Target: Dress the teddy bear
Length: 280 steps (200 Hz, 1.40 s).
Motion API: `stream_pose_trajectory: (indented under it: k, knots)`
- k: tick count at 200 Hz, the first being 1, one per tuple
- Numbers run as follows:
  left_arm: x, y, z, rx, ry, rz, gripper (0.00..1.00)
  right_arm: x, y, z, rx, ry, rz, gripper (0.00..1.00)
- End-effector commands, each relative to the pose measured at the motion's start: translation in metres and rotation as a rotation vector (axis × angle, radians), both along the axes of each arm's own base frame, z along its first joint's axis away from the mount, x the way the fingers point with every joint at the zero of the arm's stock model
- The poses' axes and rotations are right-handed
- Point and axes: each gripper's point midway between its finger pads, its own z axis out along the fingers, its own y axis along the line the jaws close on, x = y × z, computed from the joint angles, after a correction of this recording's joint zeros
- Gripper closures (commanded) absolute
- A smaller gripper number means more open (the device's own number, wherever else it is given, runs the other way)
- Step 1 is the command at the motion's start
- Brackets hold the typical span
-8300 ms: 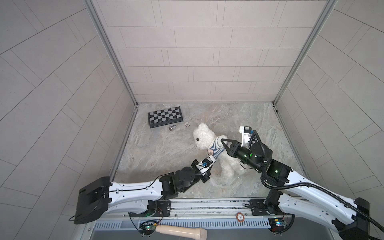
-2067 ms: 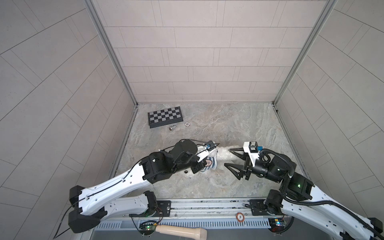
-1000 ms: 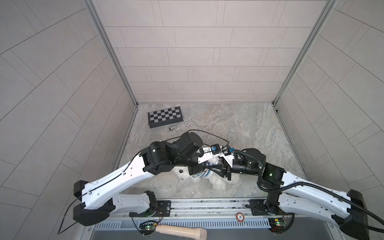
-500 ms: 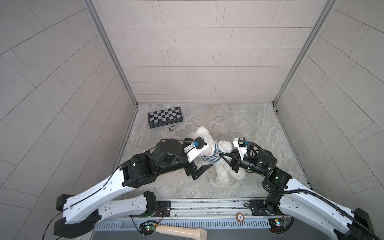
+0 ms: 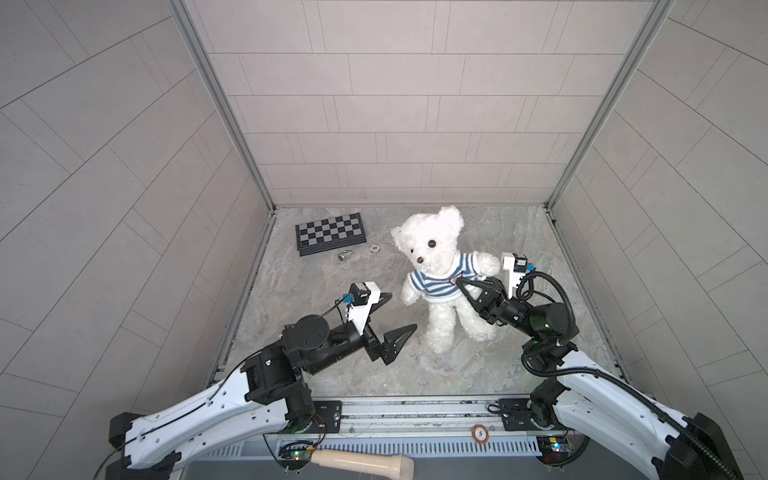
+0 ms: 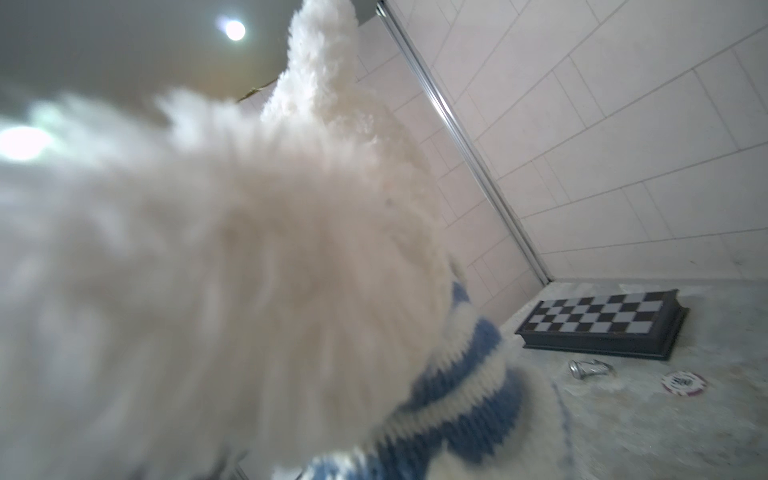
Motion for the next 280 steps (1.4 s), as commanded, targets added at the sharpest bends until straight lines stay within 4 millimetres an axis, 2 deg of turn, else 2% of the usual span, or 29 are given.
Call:
stream_pose_trajectory:
  k: [1, 18, 35, 69, 127, 131, 145, 157, 175, 201, 214, 252, 280]
  knots:
    - [-0.018, -0.001, 0.057, -0.283, -0.070, -0.104, 0.00, -0.040, -0.013, 0.054, 0.143, -0.168, 0.112, 1.00]
    - [-0.028, -0.005, 0.069, -0.342, -0.098, -0.169, 0.00, -0.049, -0.016, 0.061, 0.166, -0.203, 0.127, 1.00]
    - [-0.028, -0.011, 0.073, -0.346, -0.099, -0.186, 0.00, -0.056, -0.020, 0.066, 0.189, -0.225, 0.140, 1.00]
    - [-0.035, -0.023, 0.087, -0.361, -0.128, -0.234, 0.00, -0.059, -0.021, 0.068, 0.199, -0.249, 0.139, 1.00]
    - [-0.031, -0.037, 0.103, -0.396, -0.171, -0.229, 0.00, -0.064, -0.023, 0.068, 0.199, -0.262, 0.143, 1.00]
    - [-0.031, -0.038, 0.104, -0.398, -0.174, -0.229, 0.02, -0.064, -0.024, 0.067, 0.199, -0.262, 0.142, 1.00]
    - [-0.032, -0.039, 0.107, -0.400, -0.189, -0.239, 0.19, -0.065, -0.024, 0.066, 0.199, -0.263, 0.139, 1.00]
    - [-0.037, -0.042, 0.110, -0.397, -0.200, -0.263, 0.24, -0.066, -0.024, 0.065, 0.195, -0.266, 0.139, 1.00]
    - [-0.034, -0.045, 0.108, -0.379, -0.197, -0.249, 0.20, -0.068, -0.023, 0.063, 0.186, -0.277, 0.143, 1.00]
    - [-0.025, -0.050, 0.106, -0.356, -0.188, -0.204, 0.04, -0.072, -0.024, 0.063, 0.182, -0.293, 0.150, 1.00]
    - [-0.018, -0.053, 0.103, -0.329, -0.186, -0.170, 0.01, -0.074, -0.025, 0.064, 0.184, -0.299, 0.150, 1.00]
    - [-0.011, -0.063, 0.101, -0.330, -0.194, -0.149, 0.00, -0.076, -0.025, 0.065, 0.186, -0.301, 0.154, 1.00]
    - [-0.011, -0.069, 0.108, -0.366, -0.207, -0.163, 0.00, -0.075, -0.023, 0.063, 0.179, -0.299, 0.155, 1.00]
